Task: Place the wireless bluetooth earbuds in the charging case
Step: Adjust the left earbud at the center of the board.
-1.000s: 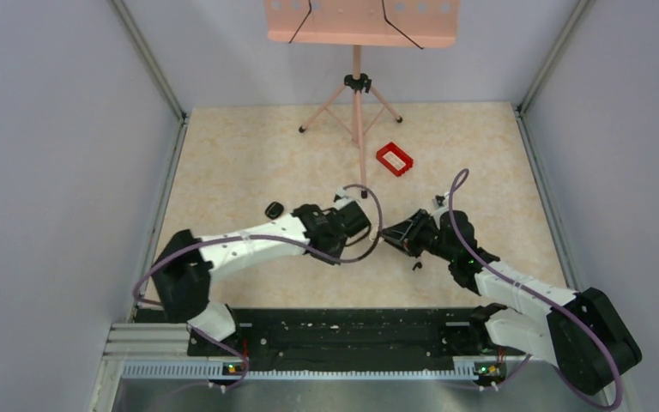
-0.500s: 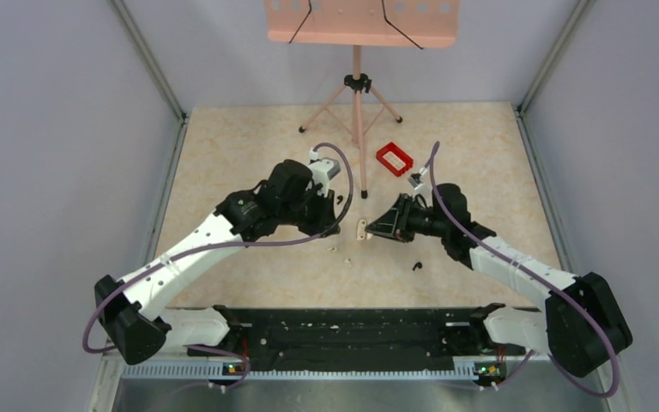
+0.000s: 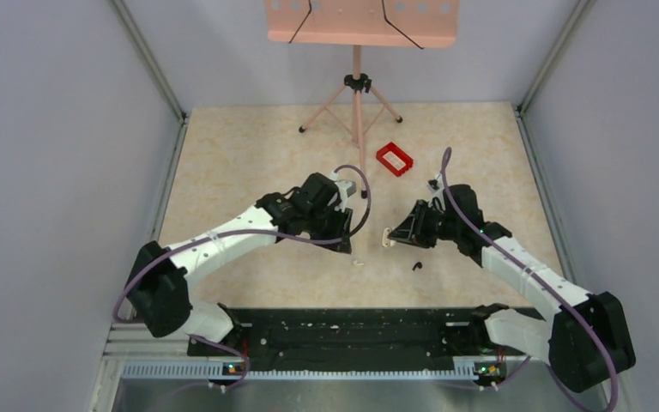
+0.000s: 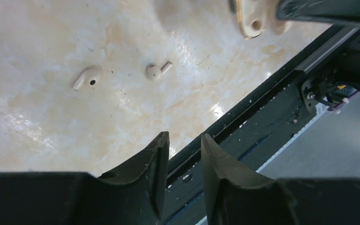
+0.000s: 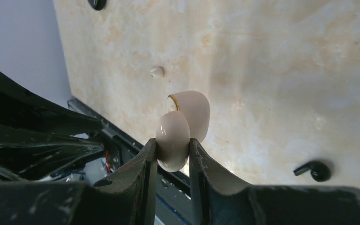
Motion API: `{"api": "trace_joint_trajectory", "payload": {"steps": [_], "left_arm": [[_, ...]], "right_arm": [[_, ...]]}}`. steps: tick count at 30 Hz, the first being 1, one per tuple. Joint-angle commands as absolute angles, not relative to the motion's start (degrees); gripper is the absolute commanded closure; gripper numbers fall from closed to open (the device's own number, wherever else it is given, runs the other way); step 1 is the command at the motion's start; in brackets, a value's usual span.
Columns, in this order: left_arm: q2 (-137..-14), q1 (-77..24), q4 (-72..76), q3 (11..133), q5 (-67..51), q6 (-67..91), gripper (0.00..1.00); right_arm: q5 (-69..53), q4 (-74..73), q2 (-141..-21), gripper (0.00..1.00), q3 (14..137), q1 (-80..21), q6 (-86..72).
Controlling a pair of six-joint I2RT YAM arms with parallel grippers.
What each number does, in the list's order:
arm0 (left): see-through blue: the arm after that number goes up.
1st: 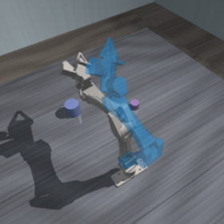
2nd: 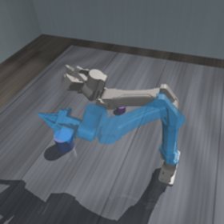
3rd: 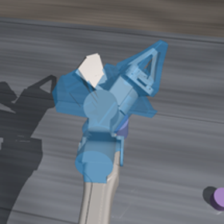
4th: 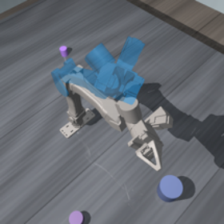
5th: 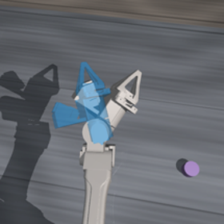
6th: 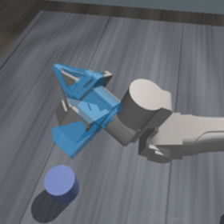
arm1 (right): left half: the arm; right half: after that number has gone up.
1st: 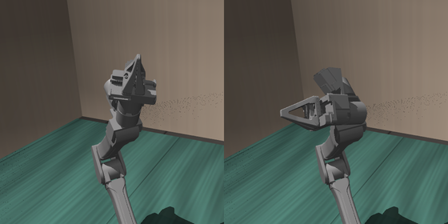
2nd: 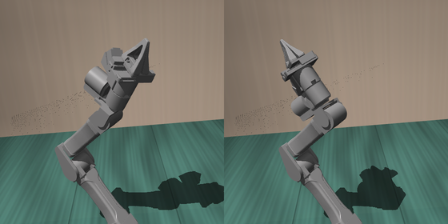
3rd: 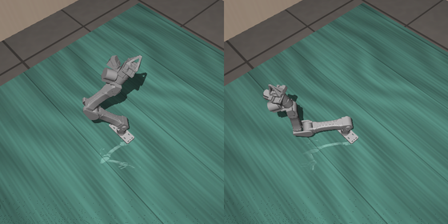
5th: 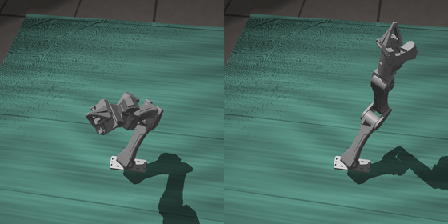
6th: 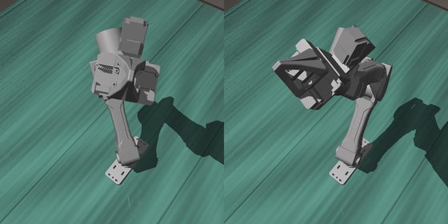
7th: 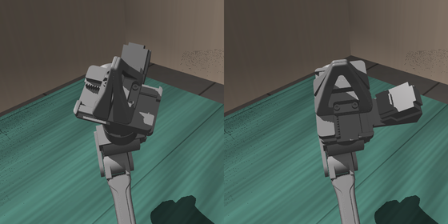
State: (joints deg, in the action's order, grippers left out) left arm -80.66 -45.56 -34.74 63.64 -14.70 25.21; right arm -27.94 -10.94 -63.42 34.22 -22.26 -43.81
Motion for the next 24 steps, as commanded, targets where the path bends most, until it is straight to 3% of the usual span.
{"api": "trace_joint_trajectory", "payload": {"steps": [1, 14, 24], "left_arm": [[-85.7, -47.2, -31.4, 62.7, -13.7, 30.1, 0.61], [-98.8, -46.3, -34.0, 67.4, -8.7, 45.7, 0.55], [-98.3, -40.5, -21.1, 58.4, -20.8, 55.4, 0.55]], "right_arm": [[-22.1, -18.8, -58.5, 1.00, 36.1, -20.4, -40.3], [-22.7, -18.5, -56.4, 1.00, 34.7, -20.3, -40.9], [-24.2, -17.8, -56.3, 1.00, 34.5, -20.3, -40.9]]}}
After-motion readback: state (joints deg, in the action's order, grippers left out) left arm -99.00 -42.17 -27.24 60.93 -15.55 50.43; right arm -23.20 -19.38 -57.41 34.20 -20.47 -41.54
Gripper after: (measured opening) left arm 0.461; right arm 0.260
